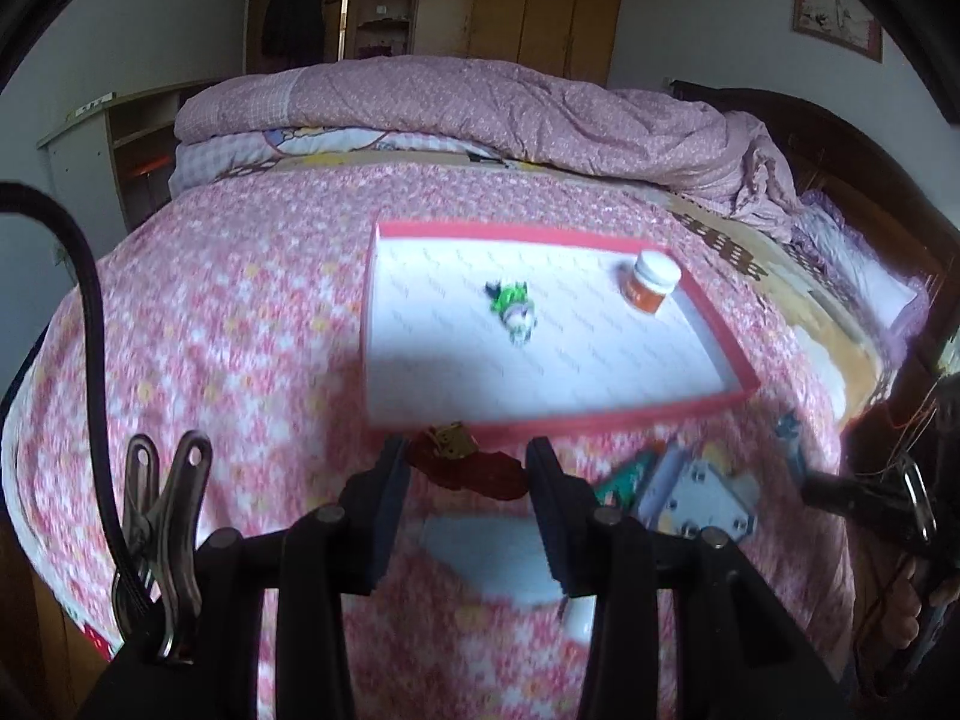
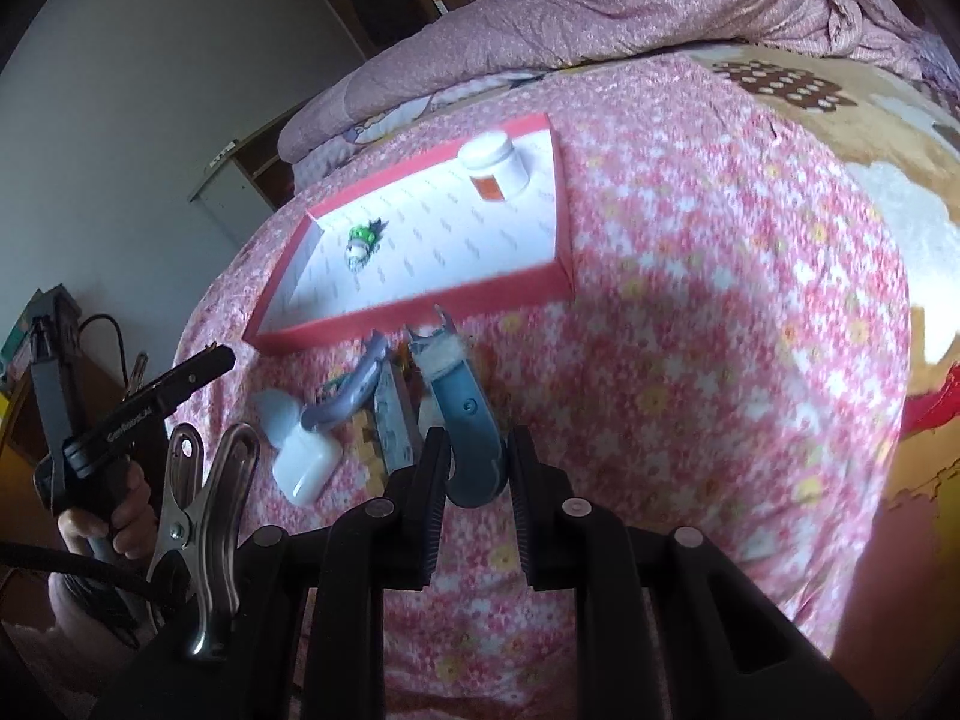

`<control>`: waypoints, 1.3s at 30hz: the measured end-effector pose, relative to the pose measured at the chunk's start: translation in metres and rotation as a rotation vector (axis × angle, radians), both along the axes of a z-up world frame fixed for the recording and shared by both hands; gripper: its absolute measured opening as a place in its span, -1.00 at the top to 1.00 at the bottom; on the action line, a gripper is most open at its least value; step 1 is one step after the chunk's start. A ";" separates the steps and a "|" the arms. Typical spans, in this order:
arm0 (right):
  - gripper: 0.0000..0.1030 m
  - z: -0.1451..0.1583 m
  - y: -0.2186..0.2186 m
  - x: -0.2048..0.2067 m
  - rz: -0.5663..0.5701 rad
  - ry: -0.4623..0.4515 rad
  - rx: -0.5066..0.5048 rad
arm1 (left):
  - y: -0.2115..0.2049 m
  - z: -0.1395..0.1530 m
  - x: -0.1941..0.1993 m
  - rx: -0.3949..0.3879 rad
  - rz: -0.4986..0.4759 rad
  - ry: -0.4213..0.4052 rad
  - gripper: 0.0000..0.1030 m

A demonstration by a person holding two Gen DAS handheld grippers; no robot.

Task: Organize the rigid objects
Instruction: 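Carry both items into the tray and open both grippers to release them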

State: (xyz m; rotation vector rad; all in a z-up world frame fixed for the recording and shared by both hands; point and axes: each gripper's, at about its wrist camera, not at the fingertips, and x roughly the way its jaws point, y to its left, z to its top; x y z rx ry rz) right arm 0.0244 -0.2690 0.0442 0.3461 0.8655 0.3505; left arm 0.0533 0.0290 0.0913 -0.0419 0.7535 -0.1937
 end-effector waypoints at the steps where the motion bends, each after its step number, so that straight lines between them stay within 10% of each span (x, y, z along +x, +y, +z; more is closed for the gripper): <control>1: 0.59 0.002 0.000 0.003 0.000 -0.003 -0.002 | -0.001 0.003 0.004 -0.001 -0.005 -0.005 0.19; 23: 0.59 0.016 0.059 0.134 0.063 0.028 -0.090 | -0.028 -0.016 0.137 0.095 -0.078 0.030 0.19; 39: 0.47 0.005 0.084 0.172 0.041 0.060 -0.163 | -0.034 -0.027 0.158 0.137 -0.079 0.019 -0.05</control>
